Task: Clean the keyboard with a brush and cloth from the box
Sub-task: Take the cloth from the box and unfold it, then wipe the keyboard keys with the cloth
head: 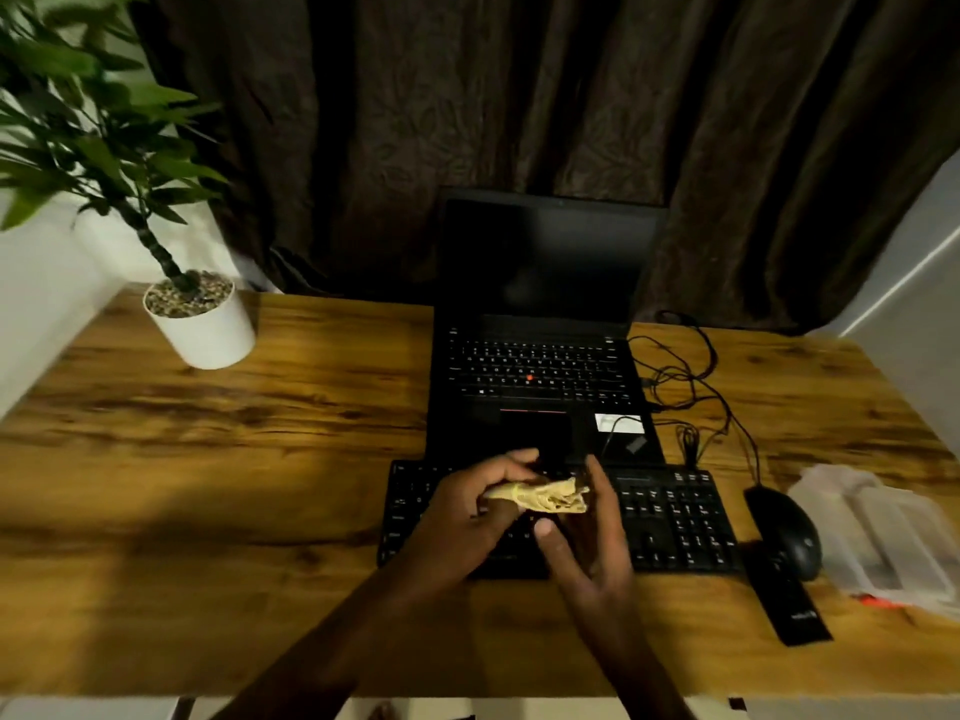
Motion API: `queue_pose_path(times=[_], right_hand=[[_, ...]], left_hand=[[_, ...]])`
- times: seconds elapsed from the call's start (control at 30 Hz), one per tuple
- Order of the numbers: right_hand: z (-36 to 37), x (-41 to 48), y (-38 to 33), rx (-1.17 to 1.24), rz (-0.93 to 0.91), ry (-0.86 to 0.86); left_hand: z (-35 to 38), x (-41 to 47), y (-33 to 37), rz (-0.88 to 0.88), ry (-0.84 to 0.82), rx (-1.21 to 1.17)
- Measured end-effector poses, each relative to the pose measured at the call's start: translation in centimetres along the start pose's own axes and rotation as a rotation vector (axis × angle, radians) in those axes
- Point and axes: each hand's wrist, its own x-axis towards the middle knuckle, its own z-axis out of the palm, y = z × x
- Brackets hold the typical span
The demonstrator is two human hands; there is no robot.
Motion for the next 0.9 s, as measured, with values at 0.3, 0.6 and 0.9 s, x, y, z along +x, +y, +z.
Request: queue_pose_path(times=[0.3, 0.6, 0.9], right_hand=[[4.1, -0.5, -2.9, 1.006, 0.503, -0.125], [5.1, 0.1, -1.8, 0.645, 0.492, 0.049], [8.1, -1.5, -2.0, 0.387, 0.33, 0.043]], left_hand=[[-3.2, -1.4, -2.3, 0.478, -0.012, 0.183], [-5.9, -2.8, -4.0, 0.187, 0.159, 0.247], [-4.0, -4.6, -4.4, 0.124, 0.087, 0.151]])
